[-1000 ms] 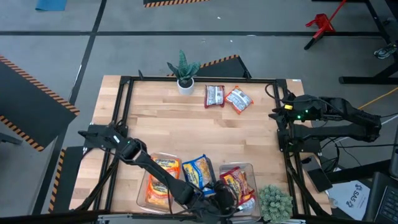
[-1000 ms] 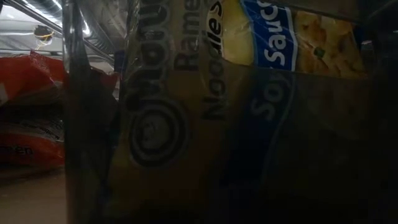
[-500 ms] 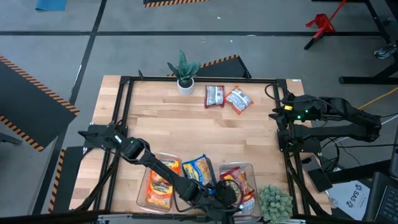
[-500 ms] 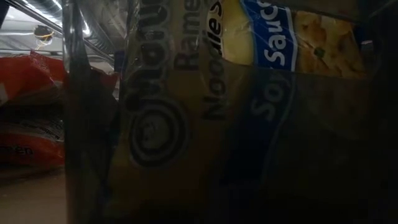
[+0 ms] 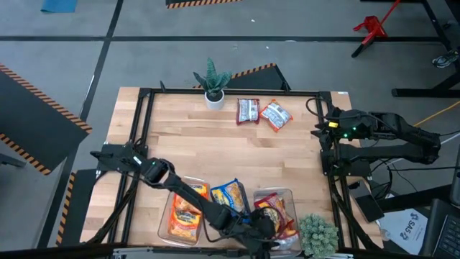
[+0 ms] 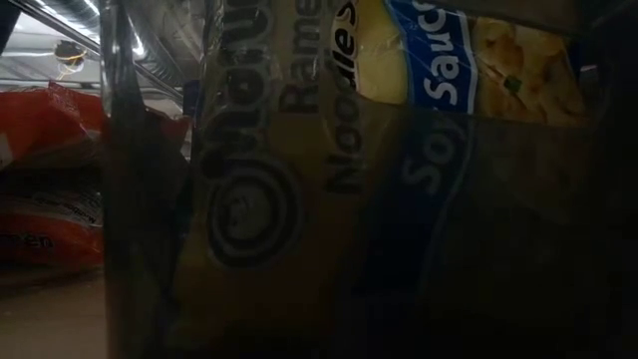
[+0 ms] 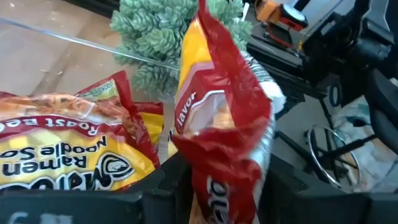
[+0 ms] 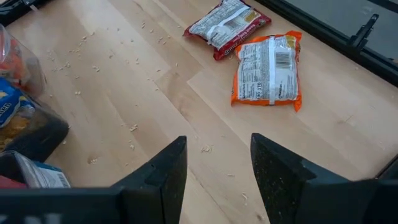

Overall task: Sort Maruchan noodles
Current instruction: Put the red noodle pack into the right transparent bin

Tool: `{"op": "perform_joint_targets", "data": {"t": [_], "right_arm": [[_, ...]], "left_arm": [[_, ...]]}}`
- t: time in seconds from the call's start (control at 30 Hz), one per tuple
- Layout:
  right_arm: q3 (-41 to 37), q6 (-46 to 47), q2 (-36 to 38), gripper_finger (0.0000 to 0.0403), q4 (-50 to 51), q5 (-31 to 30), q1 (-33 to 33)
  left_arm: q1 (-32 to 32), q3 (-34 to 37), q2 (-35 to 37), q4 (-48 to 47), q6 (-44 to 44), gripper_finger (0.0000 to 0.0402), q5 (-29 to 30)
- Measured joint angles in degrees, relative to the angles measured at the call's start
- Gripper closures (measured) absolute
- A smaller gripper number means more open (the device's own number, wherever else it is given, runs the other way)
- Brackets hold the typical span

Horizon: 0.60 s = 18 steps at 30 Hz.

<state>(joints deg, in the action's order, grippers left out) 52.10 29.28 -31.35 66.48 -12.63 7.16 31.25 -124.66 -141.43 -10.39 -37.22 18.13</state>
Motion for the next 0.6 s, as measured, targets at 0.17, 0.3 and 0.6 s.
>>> {"op": "perform_joint_targets", "data": {"t": [0.17,0.3,0.6], "right_arm": [[0.00,-0.19,0.00,0.0242,-0.02,0.01,0.00],[0.00,-1.14,0.00,0.0242,-0.04,0.03,0.00],[0.00,-2.62,0.00,0.0242,-0.22,0.08,0.00]], "left_arm": [[-1.04,0.00,0.00,0.29,0.29,0.0272,-4.27],[-1.73,0.00,0.00,0.18,1.75,0.0271,-5.71],[-4.01,-0.11,3.95,-5.64,3.91,0.0271,-4.14]]}}
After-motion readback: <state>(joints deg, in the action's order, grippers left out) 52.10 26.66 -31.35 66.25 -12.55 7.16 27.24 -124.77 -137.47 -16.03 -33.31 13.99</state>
